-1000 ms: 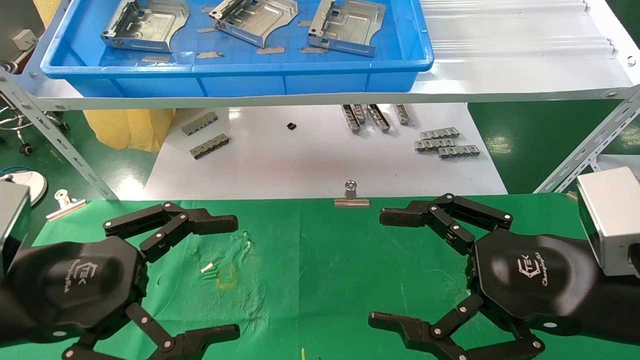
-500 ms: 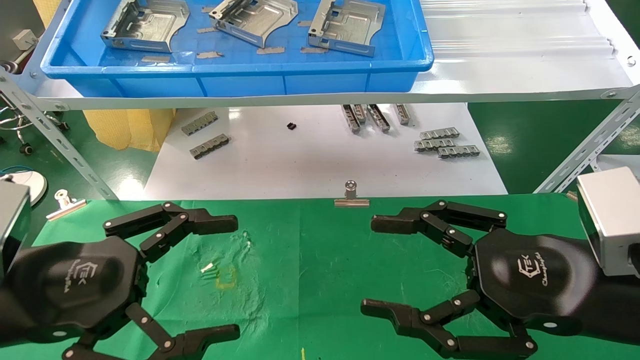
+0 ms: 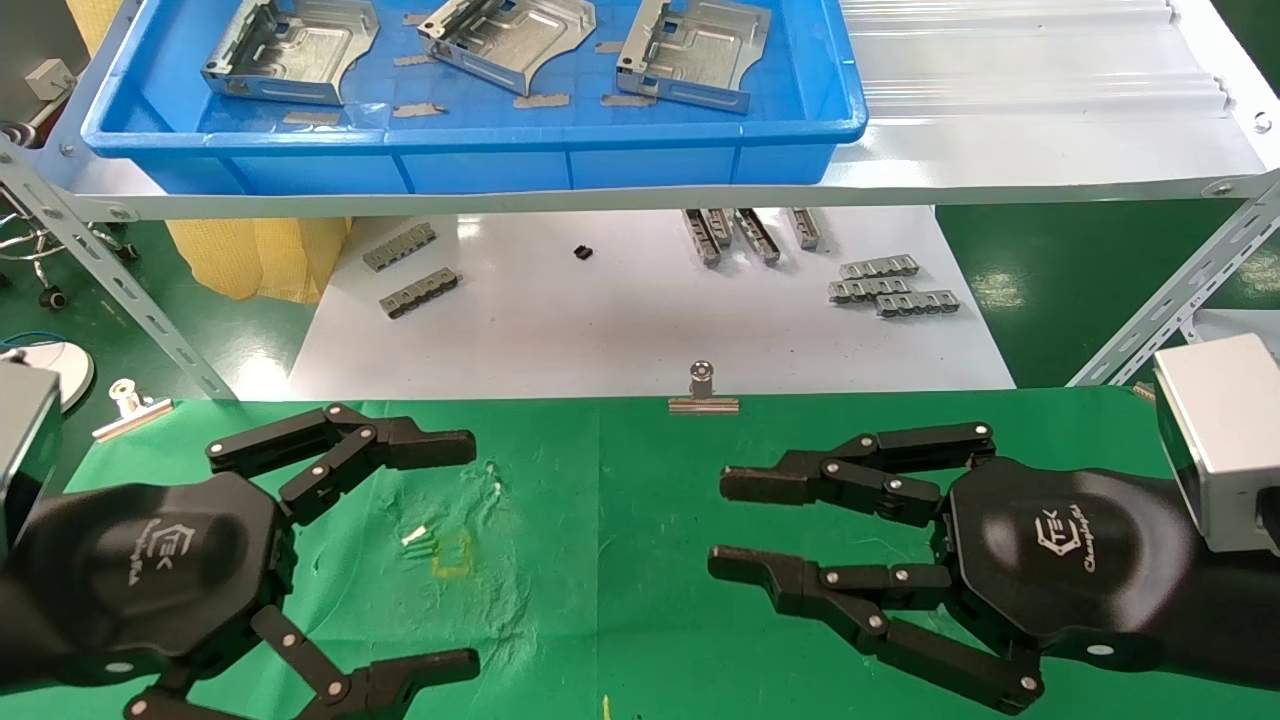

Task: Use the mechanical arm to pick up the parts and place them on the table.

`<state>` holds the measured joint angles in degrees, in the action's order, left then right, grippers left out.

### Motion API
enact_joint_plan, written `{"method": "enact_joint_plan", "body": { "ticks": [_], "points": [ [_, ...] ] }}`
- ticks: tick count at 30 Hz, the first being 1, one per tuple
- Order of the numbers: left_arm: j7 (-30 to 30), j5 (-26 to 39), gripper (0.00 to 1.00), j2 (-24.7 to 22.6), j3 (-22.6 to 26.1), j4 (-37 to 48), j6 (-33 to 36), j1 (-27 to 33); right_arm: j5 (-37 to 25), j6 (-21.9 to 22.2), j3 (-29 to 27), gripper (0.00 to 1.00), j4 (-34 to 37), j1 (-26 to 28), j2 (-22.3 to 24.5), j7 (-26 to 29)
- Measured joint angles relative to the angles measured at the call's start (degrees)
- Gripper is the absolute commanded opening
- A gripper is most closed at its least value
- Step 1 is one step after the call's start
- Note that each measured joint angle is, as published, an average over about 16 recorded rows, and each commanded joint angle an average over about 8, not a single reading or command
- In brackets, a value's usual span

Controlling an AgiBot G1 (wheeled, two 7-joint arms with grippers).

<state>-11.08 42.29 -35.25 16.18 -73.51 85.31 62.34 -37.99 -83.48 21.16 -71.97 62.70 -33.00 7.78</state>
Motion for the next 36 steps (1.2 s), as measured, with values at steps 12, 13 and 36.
{"method": "enact_joint_plan", "body": {
  "ticks": [12,13,36],
  "points": [
    [-1.9,6.8,1.00,-4.8,2.7,5.9,-1.9,12.7,0.0,0.0,0.0,0.00,0.0,0.0,0.0,0.0],
    [-2.0,7.8,1.00,-5.6,3.1,7.3,-2.0,14.6,0.0,0.0,0.0,0.00,0.0,0.0,0.0,0.0],
    [6.3,31.8,1.00,-34.2,13.6,60.3,-26.7,52.6,0.0,0.0,0.0,0.00,0.0,0.0,0.0,0.0]
  ]
}}
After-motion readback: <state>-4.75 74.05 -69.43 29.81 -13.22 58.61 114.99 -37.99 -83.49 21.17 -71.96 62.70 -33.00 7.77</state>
